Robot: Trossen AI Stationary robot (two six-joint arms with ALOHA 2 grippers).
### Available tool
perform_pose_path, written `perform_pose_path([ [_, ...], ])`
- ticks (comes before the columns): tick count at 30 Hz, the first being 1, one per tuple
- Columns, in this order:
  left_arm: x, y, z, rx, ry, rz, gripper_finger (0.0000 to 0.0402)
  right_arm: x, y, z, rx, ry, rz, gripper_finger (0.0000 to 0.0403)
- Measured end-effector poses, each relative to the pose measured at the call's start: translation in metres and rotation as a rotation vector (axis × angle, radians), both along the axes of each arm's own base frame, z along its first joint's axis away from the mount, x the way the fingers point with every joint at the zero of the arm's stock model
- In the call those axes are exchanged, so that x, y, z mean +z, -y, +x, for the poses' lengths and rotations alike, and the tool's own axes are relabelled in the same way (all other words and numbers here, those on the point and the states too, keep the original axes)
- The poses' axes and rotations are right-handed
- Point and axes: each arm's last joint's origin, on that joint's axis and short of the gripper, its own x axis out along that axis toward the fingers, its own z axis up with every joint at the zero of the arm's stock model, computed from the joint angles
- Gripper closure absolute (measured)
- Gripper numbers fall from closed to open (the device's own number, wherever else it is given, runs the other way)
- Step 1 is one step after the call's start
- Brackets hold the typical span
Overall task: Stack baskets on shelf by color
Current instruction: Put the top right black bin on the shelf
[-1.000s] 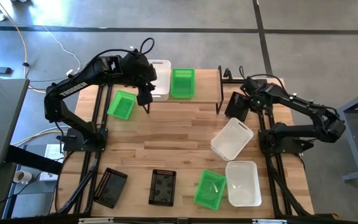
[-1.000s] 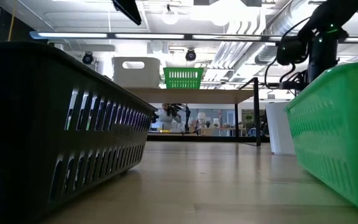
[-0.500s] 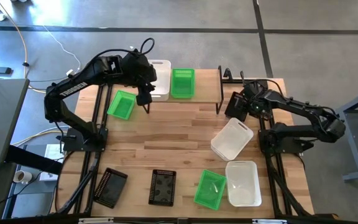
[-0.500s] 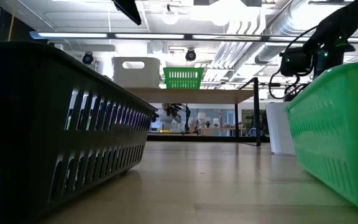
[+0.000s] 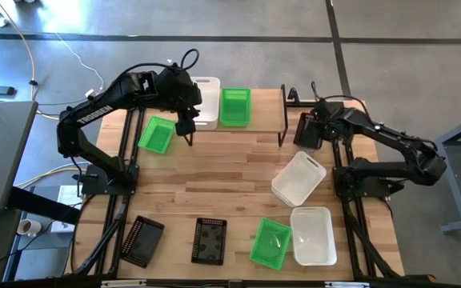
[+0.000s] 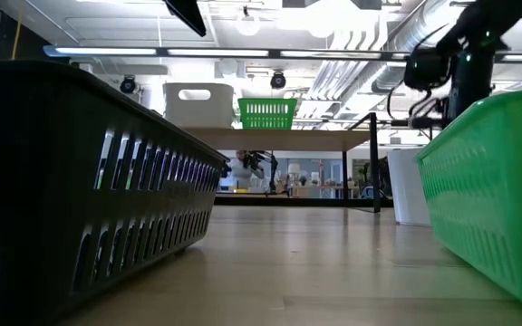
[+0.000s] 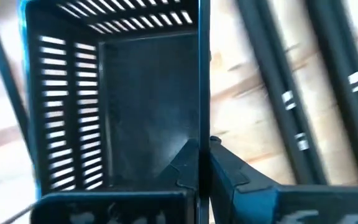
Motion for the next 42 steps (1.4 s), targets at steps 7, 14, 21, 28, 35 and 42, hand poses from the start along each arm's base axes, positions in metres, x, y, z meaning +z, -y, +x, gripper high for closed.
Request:
perform_pose_path([
  [7,0.000,0.000,0.000,0.011,0.007,-0.007,0.0261,0.051,-0.008,-0.011,-0.014,0.022,-0.132,0.0400],
  [14,0.000,0.000,0.000,0.014,0.008,-0.009,0.0261,0.116,-0.014,-0.017,0.005,0.141,-0.339,0.0401],
  [21,0.000,0.000,0.000,0.014,0.009,-0.009,0.0261,0.179,-0.015,-0.013,0.068,0.241,-0.524,0.0402],
  [28,0.000,0.000,0.000,0.032,0.018,-0.020,0.0261,0.209,-0.006,0.020,0.189,0.271,-0.544,0.0402],
  [35,0.000,0.000,0.000,0.032,0.019,-0.020,0.0261,0.207,0.018,0.067,0.361,0.284,-0.426,0.0403],
  [42,0.000,0.000,0.000,0.032,0.018,-0.020,0.0261,0.179,0.040,0.099,0.427,0.281,-0.248,0.0403],
])
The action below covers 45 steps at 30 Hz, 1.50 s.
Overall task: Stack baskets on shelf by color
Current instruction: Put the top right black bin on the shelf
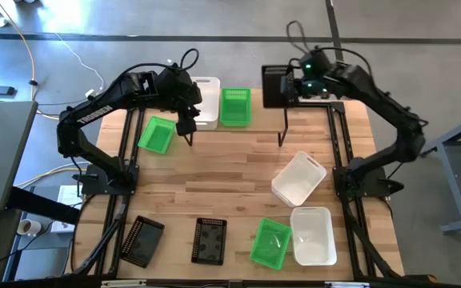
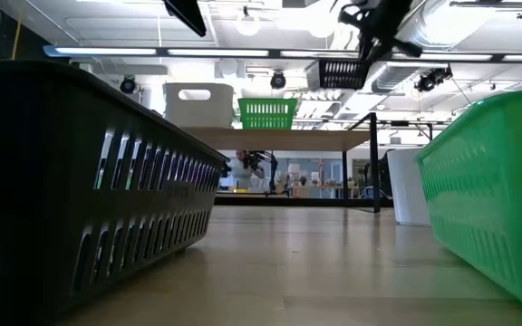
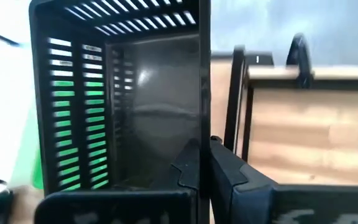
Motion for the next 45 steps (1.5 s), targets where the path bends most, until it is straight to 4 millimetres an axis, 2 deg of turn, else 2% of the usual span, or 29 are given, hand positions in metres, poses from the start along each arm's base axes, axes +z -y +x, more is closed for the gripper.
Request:
perform_pose_path([
  [8,0.000,0.000,0.000,0.001,-0.001,0.001,0.0261,-0.020,-0.002,0.017,-0.012,-0.045,0.143,0.0403],
  [19,0.000,0.000,0.000,0.002,-0.002,0.003,0.0261,-0.048,0.001,0.032,-0.065,-0.104,0.206,0.0403],
  [27,0.000,0.000,0.000,0.002,-0.002,0.002,0.0261,-0.061,0.007,0.042,-0.071,-0.145,0.217,0.0403],
  [45,0.000,0.000,0.000,0.002,-0.002,0.002,0.0261,-0.066,0.009,0.045,-0.054,-0.180,0.203,0.0402],
])
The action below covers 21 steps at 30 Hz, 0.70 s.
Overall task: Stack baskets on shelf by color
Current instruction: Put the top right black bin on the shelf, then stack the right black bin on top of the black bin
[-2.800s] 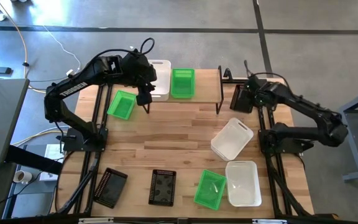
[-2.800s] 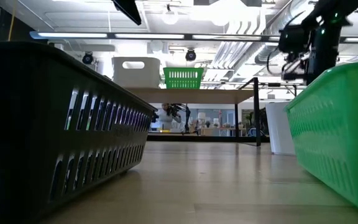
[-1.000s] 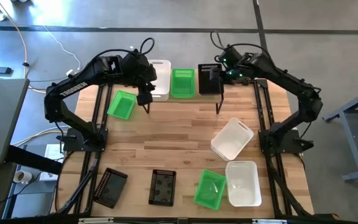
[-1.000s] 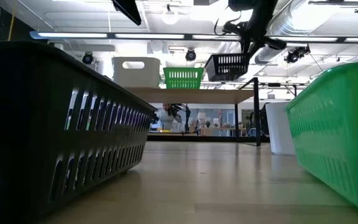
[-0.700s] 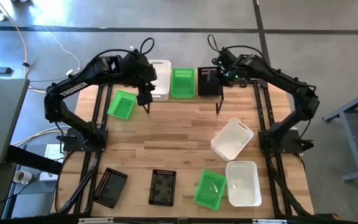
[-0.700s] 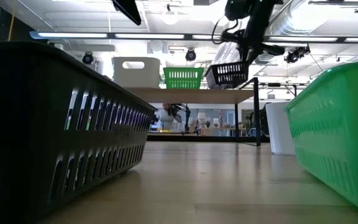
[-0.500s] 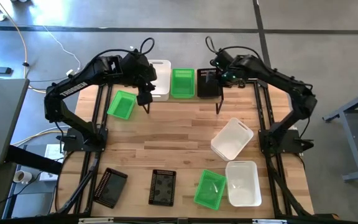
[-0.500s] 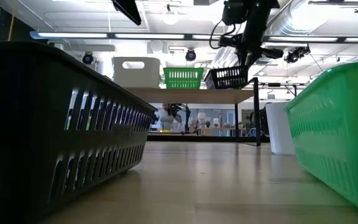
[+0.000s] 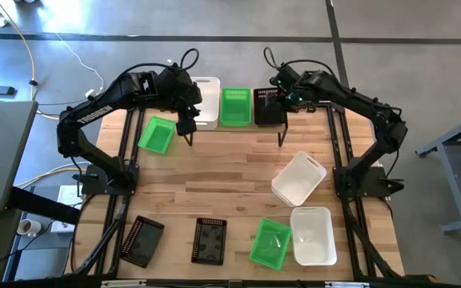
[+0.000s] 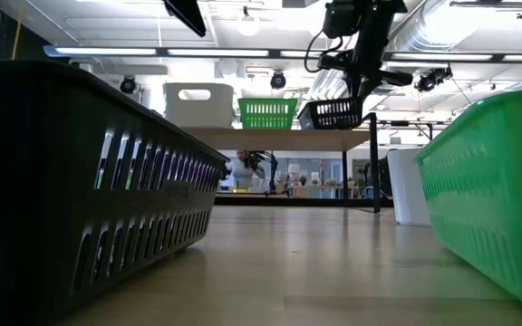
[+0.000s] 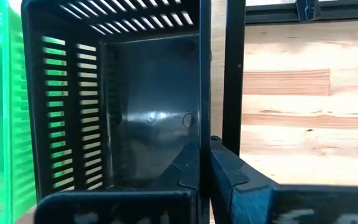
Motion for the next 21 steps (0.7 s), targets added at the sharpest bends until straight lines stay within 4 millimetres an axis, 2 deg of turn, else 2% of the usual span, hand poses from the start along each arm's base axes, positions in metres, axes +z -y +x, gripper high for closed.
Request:
perform_pose_path([
  [11,0.000,0.000,0.000,0.000,0.000,0.000,0.0261,0.000,0.000,0.000,0.018,-0.018,-0.019,0.0337],
  [21,0.000,0.000,0.000,0.000,0.000,0.000,0.0261,0.011,0.000,-0.003,0.076,-0.051,-0.059,0.0336],
])
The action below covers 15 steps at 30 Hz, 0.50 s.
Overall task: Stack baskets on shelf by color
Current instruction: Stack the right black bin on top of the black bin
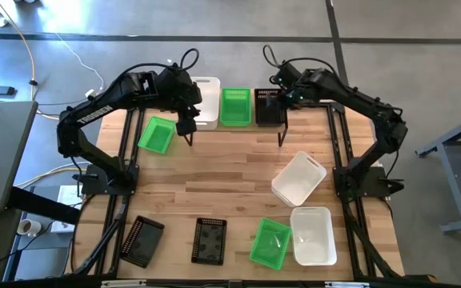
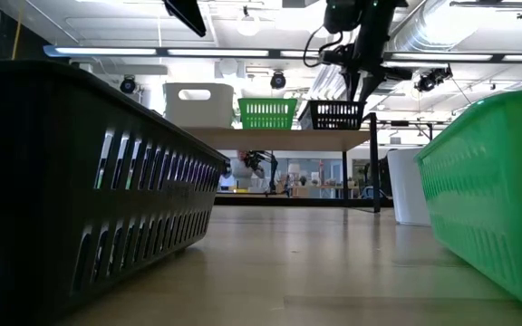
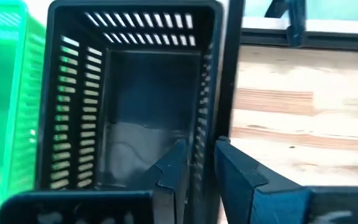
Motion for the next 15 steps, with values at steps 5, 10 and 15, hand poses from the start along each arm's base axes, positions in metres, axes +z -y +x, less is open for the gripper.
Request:
perform_pose_path([
  [5,0.000,0.000,0.000,0.004,0.000,0.002,0.0261,0.013,-0.003,-0.007,-0.019,-0.065,-0.019,0.0336],
  [10,-0.001,0.002,0.000,0.016,0.006,-0.035,0.0261,0.032,-0.010,-0.011,0.035,-0.090,-0.042,0.0336],
  [15,-0.008,0.014,-0.005,0.013,-0.064,-0.141,0.0261,0.052,-0.028,-0.013,0.099,-0.144,-0.077,0.0336],
])
